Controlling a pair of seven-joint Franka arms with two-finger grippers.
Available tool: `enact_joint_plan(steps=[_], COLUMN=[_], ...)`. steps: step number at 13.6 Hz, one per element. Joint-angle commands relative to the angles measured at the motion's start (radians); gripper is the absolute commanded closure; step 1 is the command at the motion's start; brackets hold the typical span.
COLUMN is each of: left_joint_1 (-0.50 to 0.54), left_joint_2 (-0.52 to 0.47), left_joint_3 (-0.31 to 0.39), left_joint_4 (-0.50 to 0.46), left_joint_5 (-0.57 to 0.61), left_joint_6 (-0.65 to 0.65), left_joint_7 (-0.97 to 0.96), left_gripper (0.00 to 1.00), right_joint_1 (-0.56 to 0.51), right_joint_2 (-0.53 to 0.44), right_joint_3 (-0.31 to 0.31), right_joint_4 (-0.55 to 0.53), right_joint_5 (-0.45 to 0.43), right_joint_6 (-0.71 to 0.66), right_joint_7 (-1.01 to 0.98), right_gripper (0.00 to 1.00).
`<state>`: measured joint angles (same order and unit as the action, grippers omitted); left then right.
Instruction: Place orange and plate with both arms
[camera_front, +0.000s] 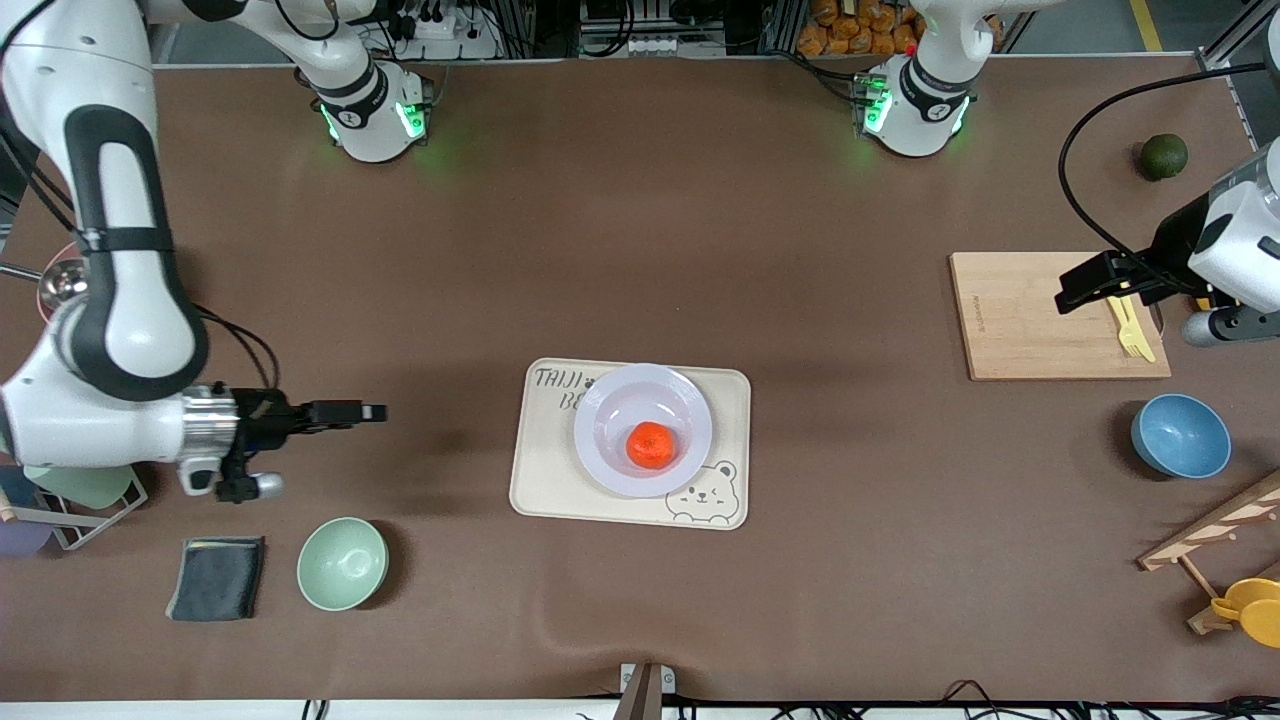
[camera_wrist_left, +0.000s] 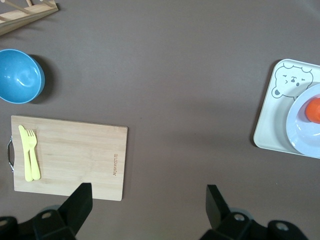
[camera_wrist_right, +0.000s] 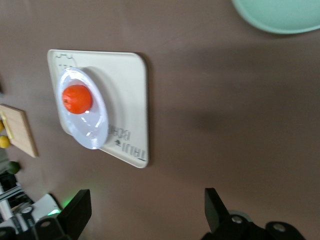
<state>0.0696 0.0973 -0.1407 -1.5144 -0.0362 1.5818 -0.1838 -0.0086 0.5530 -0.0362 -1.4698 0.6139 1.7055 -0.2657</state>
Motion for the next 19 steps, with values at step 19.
enact_joint_plan(steps=[19], left_joint_1=[-0.001], left_joint_2=[-0.005], left_joint_3=[0.003], left_joint_4=[-0.015], left_joint_5=[-0.022], left_joint_6=[0.018], left_joint_7=[0.026], left_gripper=[0.0], right_joint_1=[0.001], right_joint_2=[-0.561], right_joint_3=[-0.116], right_joint_4=[-0.098], right_joint_5=[-0.497], right_joint_6=[-0.226], right_joint_7=[0.02], right_gripper=[0.0])
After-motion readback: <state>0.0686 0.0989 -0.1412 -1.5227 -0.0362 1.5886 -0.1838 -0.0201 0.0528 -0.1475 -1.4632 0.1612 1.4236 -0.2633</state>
